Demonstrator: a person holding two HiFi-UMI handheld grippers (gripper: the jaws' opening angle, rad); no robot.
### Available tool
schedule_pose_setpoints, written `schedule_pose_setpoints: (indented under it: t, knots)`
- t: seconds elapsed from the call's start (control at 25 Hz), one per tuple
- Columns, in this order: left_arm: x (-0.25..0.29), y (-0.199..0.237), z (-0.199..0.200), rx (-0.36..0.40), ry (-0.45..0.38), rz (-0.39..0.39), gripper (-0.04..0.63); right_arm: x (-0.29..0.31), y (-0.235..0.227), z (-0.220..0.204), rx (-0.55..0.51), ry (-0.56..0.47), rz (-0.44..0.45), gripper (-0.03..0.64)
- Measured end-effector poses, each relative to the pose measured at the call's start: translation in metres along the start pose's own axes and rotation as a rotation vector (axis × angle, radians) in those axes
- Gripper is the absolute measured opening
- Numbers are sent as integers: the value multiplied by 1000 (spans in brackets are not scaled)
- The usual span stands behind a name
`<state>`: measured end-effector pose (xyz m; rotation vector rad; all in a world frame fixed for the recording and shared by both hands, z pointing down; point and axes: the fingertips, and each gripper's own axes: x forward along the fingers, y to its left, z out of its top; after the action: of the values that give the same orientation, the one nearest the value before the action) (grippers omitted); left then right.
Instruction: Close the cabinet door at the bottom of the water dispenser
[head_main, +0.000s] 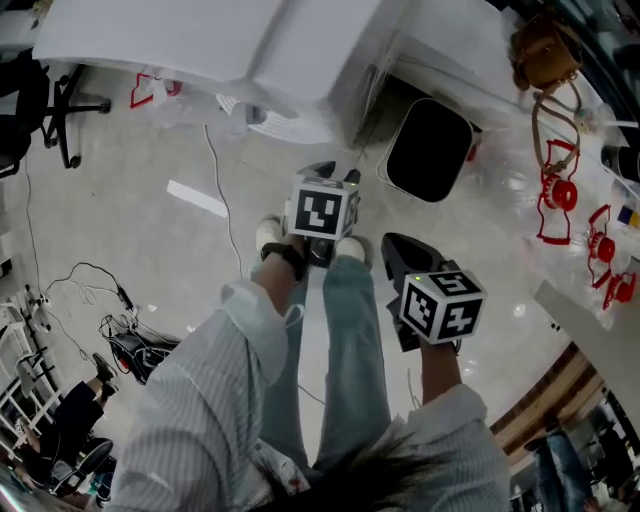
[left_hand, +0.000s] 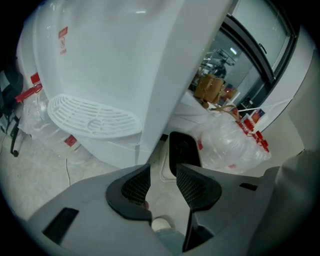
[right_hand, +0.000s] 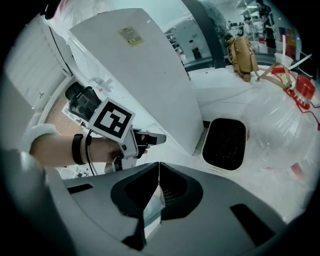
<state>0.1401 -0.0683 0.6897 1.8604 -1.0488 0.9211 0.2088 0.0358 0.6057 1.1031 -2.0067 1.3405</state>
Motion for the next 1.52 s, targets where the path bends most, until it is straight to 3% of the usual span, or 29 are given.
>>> schedule_pose_setpoints:
  t: [0.24, 0.56, 0.8, 1.04, 1.32, 1.52]
  knots:
    - [-64, -18, -12, 16, 6, -82, 167, -14, 31, 25, -15, -43, -30, 14]
    - [-196, -2, 30, 62, -91, -154, 166, -40, 125, 101, -89, -137, -12, 14]
    - [-318, 0, 84, 97, -241, -189, 156, -94, 228, 159, -173, -251, 28, 14]
    - [-425, -1, 132, 190, -424, -226, 144, -157, 323, 210, -273, -432, 64, 14]
    - [-534, -7, 157, 255, -594, -271, 107, -215, 407, 226, -397, -592, 92, 14]
    - [-583, -12, 159, 286, -685, -297, 35, -239, 442, 232, -464, -665, 96, 14]
